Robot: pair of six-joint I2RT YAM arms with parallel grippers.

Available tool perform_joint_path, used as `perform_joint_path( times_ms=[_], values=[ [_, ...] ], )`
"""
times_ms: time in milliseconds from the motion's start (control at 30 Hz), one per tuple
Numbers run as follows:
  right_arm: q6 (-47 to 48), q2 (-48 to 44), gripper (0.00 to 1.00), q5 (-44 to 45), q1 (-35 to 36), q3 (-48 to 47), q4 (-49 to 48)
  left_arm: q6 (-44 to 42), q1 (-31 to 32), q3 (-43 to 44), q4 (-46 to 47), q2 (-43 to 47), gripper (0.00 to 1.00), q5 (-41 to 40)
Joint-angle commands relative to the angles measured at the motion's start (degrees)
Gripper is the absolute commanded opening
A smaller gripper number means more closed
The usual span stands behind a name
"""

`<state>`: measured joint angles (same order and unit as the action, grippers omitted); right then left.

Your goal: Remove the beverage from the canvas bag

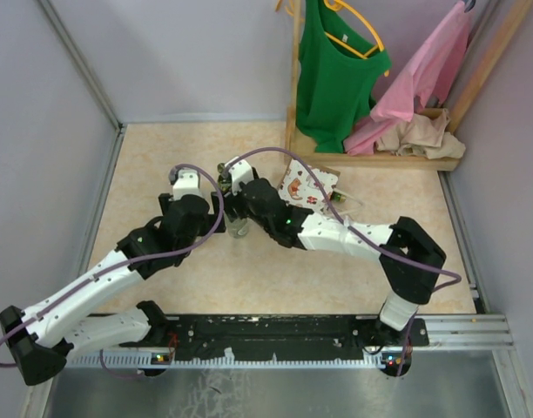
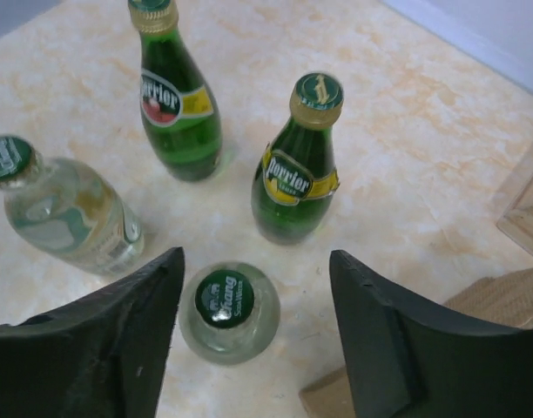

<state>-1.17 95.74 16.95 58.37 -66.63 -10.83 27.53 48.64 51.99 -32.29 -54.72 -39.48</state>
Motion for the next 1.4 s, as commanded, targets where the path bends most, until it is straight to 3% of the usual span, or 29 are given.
perform_joint_path(
  times_ms=[0, 133, 300, 400, 533, 733, 867, 1000, 1367],
  values=[
    [0.35, -4.47, 0.72, 2.94, 0.66, -3.17, -7.95, 0.83, -0.07, -0.65, 0.74, 1.06, 1.0, 0.06],
    [1.78, -8.64, 0.75, 6.68, 0.65, -2.85, -7.48, 0.65, -0.04, -0.74, 1.47, 0.96, 1.0, 0.51],
    [1.13, -17.91, 0.84, 18.44, -1.57, 1.4, -8.2, -0.28, -0.04, -0.95, 2.95, 0.62, 1.0, 1.71],
    [-4.82, -25.4, 0.92, 21.12, -7.09, 6.31, -5.45, -1.74, -0.05, -1.53, 4.97, 0.76, 1.0, 3.18],
    [-16.98, -36.71, 0.92, 22.91, -18.29, 13.4, 2.4, -5.58, -0.06, -3.49, 10.12, 1.78, 1.0, 6.68],
    [-34.08, -45.5, 0.84, 12.88, -39.38, 21.41, 16.23, -8.22, -0.05, -3.79, 13.79, 1.11, 1.0, 9.62],
    [-40.48, -43.53, 0.81, 6.19, -48.29, 23.12, 22.66, -8.74, -0.09, -2.72, 13.57, 0.0, 1.0, 10.2],
    [-46.69, -40.04, 0.74, -7.8, -57.37, 28.18, 20.99, -9.63, -0.12, -2.43, 14.28, 0.09, 1.0, 11.47],
    [-52.25, -29.5, 0.6, -18.24, -60.55, 32.48, 12.44, -14.34, -0.07, -1.79, 16.31, -1.85, 1.0, 17.51]
  ],
)
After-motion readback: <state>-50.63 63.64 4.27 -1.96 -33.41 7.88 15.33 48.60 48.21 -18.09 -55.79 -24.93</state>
